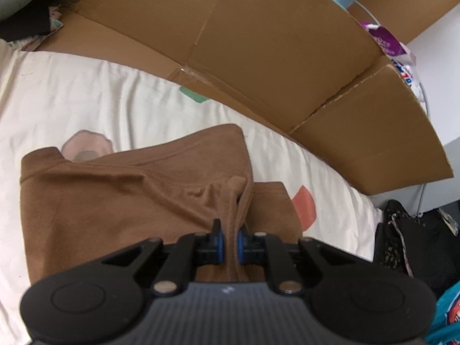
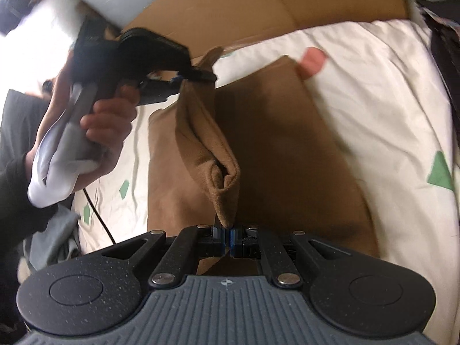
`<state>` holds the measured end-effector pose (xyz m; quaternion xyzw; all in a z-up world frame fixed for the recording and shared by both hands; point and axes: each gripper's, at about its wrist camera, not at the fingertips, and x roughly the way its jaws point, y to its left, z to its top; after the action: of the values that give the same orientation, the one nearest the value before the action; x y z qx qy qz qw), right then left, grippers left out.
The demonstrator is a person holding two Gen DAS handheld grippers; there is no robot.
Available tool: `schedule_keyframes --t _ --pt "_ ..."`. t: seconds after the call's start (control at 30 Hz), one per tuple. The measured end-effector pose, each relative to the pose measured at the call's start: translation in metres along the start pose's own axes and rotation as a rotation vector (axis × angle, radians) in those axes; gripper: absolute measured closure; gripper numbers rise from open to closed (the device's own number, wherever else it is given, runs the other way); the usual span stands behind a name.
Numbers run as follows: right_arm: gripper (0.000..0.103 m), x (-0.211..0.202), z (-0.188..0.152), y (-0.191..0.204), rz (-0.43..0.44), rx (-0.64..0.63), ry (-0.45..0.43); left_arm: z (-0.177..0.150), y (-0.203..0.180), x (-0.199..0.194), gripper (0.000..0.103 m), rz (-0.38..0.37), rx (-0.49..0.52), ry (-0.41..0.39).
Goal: Fold clothes
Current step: 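Fold the held corner over the shirt with the right gripper while the left gripper holds the edge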
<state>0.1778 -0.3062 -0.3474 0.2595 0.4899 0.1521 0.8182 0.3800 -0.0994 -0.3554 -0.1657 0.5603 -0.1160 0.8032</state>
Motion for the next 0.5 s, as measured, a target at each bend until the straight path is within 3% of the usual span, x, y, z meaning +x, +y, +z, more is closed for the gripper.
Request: schedule_keyframes --t 0.5 --pt "0.102 -0.014 -0.013 -0.045 0.023 0.119 0.013 -0.015 -0.050 0.031 0.093 0.023 0.104 0.035"
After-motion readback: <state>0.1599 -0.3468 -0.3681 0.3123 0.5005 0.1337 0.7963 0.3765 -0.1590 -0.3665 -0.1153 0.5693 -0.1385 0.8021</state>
